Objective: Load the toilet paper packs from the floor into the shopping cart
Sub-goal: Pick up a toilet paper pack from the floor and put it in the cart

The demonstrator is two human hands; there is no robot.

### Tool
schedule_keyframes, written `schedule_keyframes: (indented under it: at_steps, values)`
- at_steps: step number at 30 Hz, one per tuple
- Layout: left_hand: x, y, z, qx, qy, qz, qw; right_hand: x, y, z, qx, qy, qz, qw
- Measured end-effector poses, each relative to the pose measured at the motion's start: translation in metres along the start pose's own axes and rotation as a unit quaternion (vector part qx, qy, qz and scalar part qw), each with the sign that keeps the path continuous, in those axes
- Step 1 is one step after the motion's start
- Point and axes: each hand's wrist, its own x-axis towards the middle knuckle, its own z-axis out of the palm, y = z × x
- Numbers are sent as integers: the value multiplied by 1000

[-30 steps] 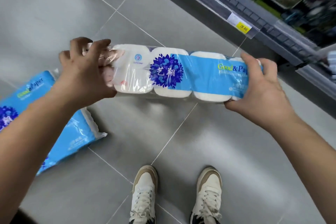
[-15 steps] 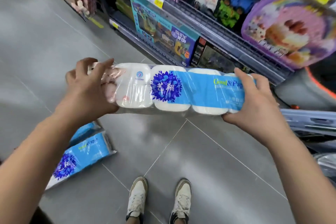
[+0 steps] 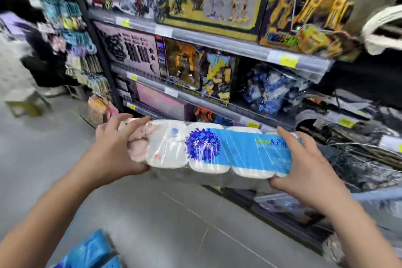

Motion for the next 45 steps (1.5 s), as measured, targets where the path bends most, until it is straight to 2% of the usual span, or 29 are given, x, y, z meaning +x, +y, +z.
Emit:
schedule_keyframes:
  at_steps: [5,11,16,21,24,30,38,45]
  values:
    - [-3,28,-54,-2,9,36,999,-35,-6,-60,16,41,-8,999]
    - [-3,56,-92,-25,4,67,997,-77,-6,-87,43,80,3,996]
    - [-1,81,-96,-50,-18,118,992,-119,-2,-95,53,111,56,991]
    - [25,103,-73,-71,-38,215,973,-169,10,-95,56,155,137,977]
    - [42,131,-45,-77,-42,281,956,-205,21,-97,46,178,195,963]
    - [29,221,10,-165,-80,383,905,-294,51,-105,25,222,314,923]
    - [-49,359,37,-180,-197,465,844,-419,99,-120,15,270,419,867]
    - [-125,488,72,-193,-230,540,787,-532,160,-127,16,293,498,816]
